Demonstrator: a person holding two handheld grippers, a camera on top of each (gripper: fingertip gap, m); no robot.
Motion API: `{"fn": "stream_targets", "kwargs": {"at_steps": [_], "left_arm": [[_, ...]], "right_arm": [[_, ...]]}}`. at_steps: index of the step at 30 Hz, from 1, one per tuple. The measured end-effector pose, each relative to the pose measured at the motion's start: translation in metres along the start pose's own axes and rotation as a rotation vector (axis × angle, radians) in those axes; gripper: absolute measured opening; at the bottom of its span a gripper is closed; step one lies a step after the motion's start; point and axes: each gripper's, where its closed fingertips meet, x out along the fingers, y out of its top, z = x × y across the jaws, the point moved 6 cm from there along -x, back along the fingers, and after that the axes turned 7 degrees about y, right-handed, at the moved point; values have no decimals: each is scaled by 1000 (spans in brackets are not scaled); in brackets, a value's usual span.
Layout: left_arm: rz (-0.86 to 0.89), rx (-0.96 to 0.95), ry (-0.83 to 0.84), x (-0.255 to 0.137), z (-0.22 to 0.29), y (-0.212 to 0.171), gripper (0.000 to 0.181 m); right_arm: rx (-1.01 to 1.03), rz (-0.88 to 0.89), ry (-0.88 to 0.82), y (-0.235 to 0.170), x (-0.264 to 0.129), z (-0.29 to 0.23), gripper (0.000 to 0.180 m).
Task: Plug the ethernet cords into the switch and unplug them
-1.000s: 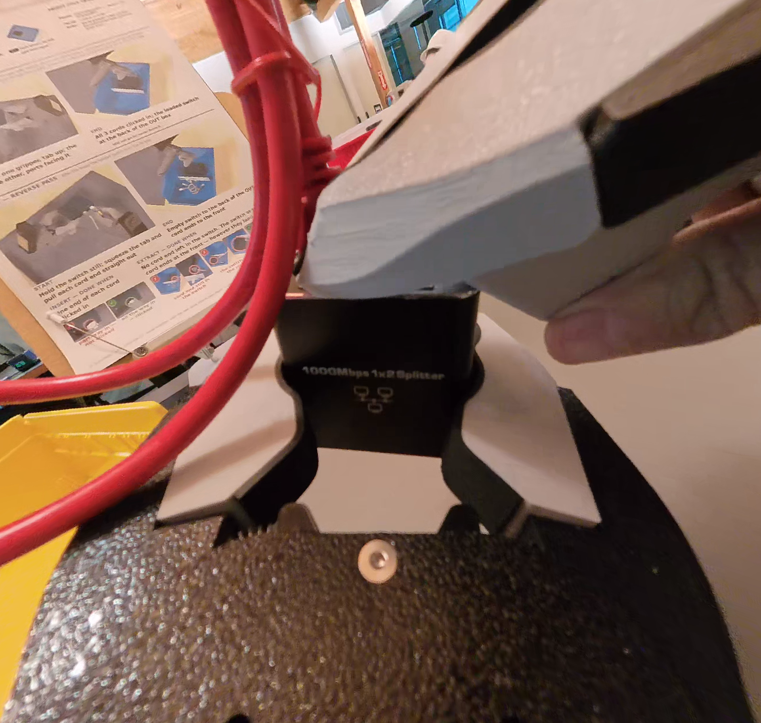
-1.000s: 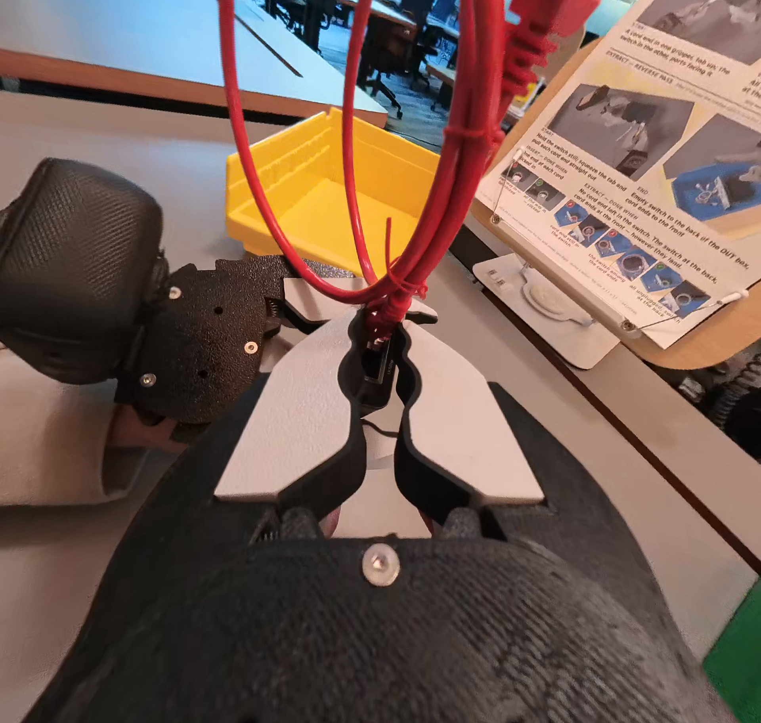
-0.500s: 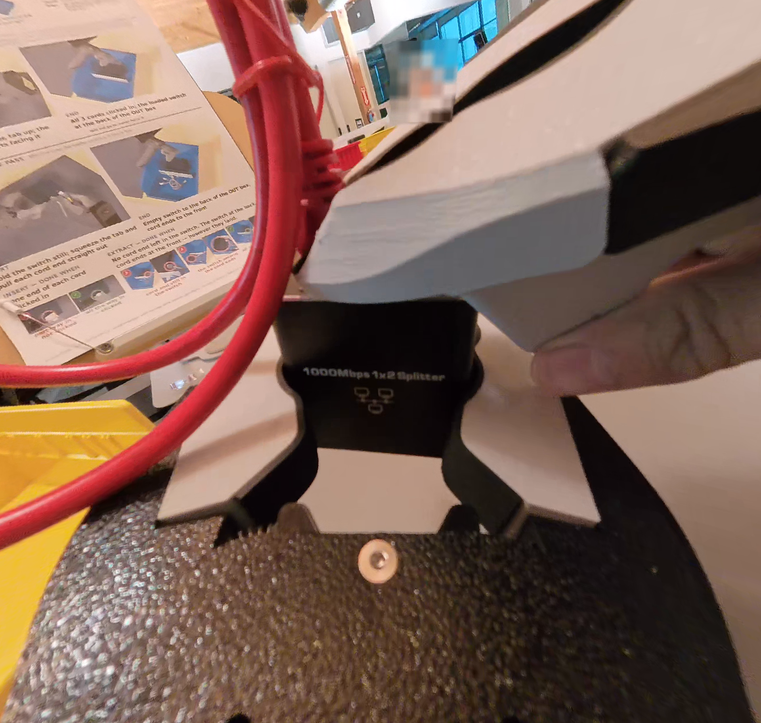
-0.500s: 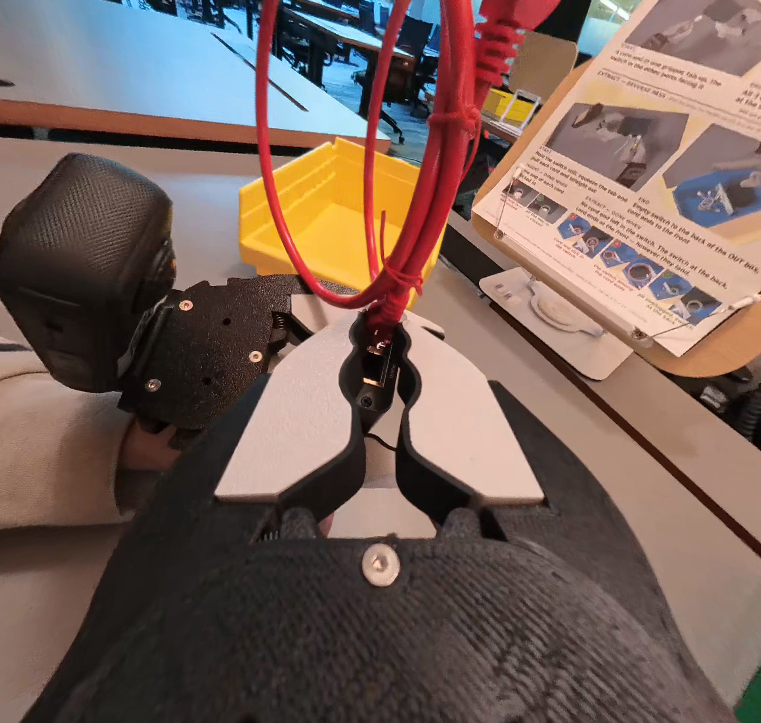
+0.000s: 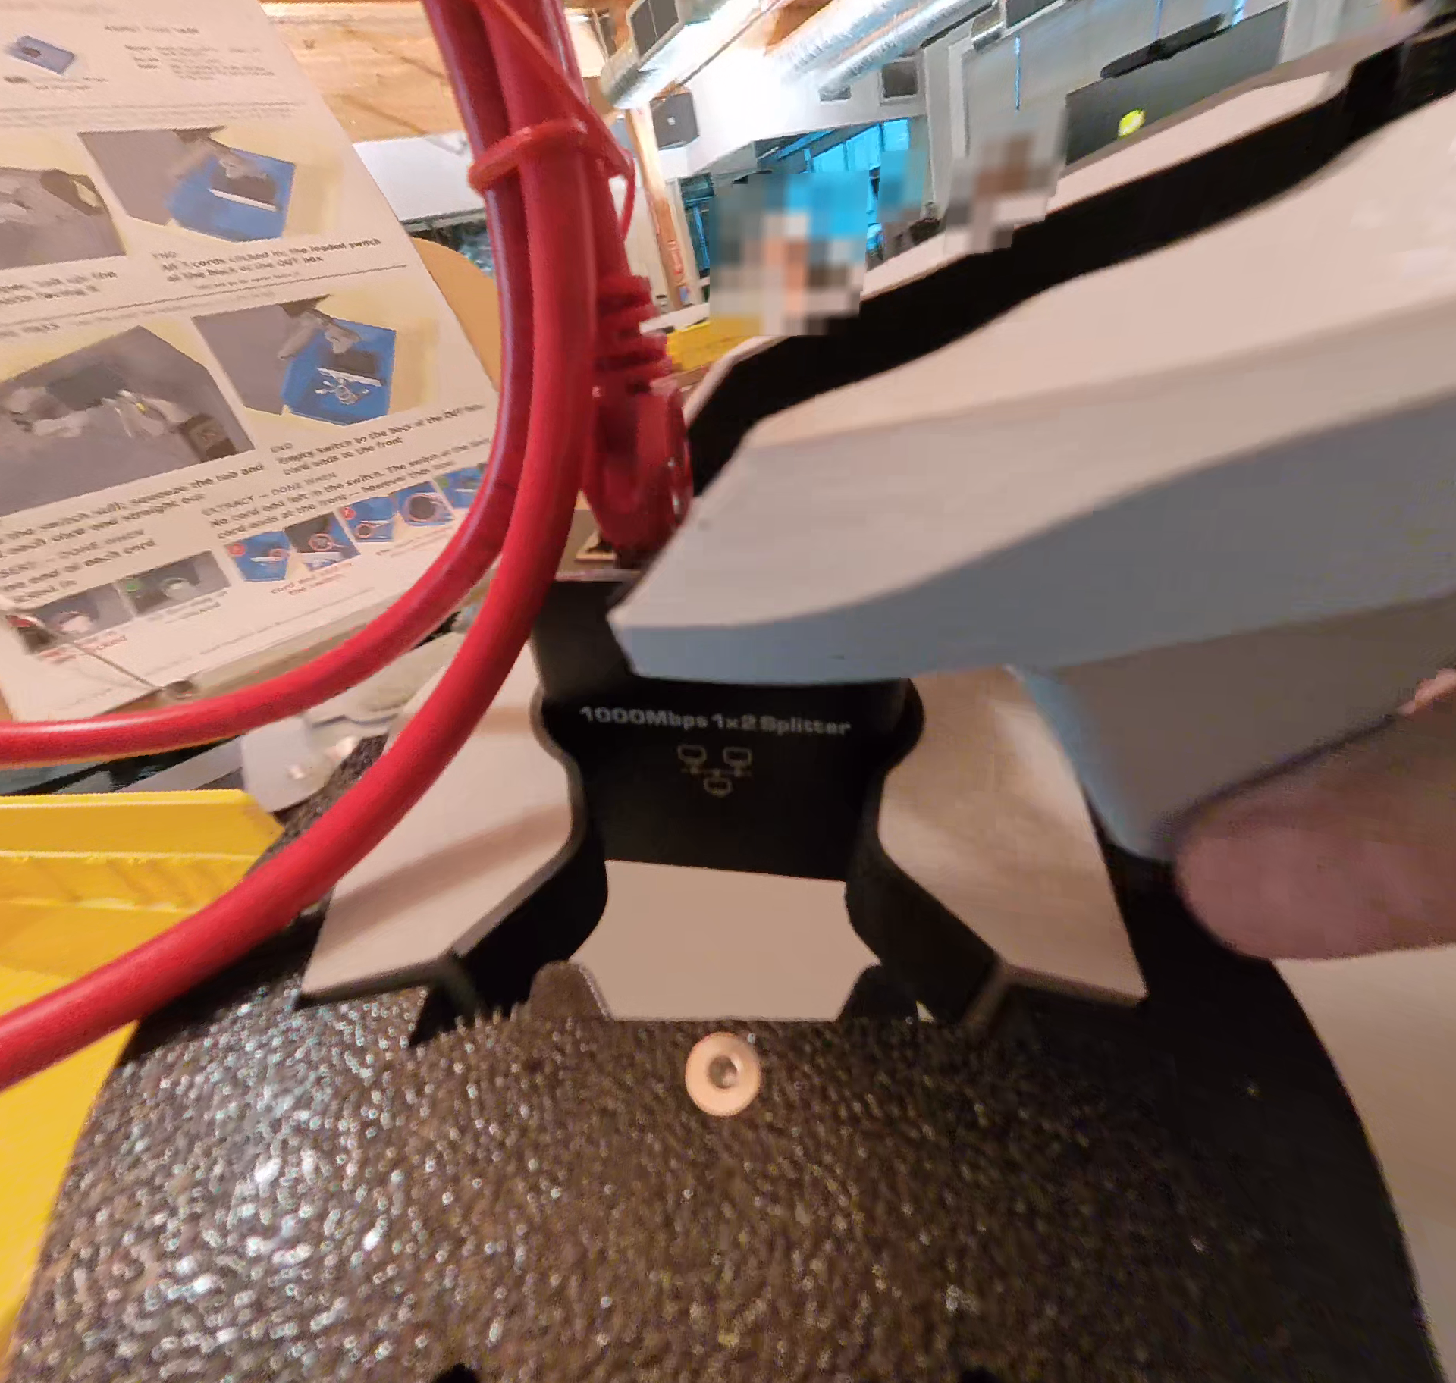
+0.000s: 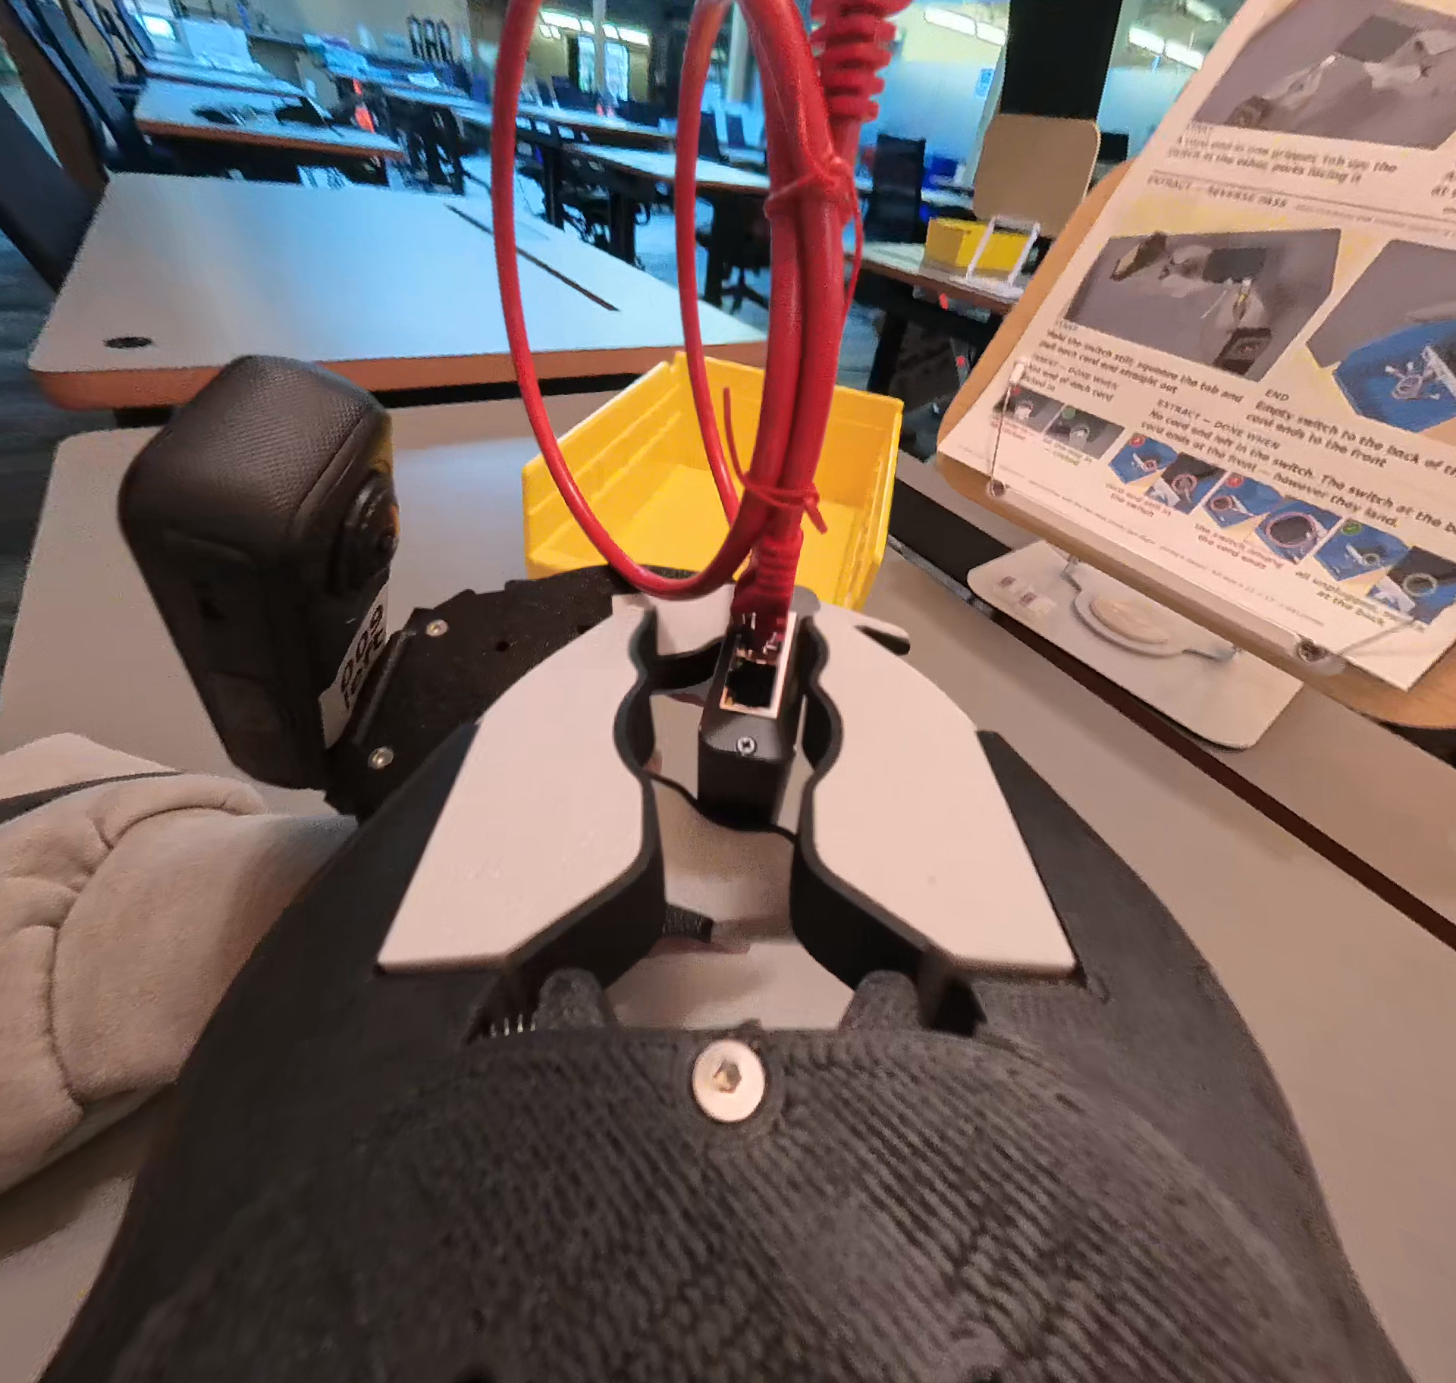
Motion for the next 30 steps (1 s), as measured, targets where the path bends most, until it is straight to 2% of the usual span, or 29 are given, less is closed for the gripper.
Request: {"fn": "stream_targets", "kwargs": {"at_steps": [1,3,9,14,17,18,23,27,30], "left_arm": [[8,-31,-23,0,0,1,76],[24,-112,-93,-1,1,4,75],[39,-310,-233,0,2,4,76],[34,-309,-244,1,4,1,76],[24,-267,-221,3,6,-2,75],[19,-240,-203,3,6,-3,76],[-8,-39,-104,5,7,-10,79],[-34,59,-87,7,17,-14,76],[-35,78,-98,7,20,-14,76]], "right_arm": [[16,-19,-10,1,-3,0,40],[40,-6,-27,8,-13,1,52],[101,159,-89,26,-52,14,54],[168,158,-128,12,-53,26,67],[181,124,-130,3,-44,25,69],[185,119,-130,1,-41,24,68],[168,131,-133,-4,-27,20,38],[228,72,-71,-16,-16,15,39],[236,86,-83,-19,-16,13,32]]}}
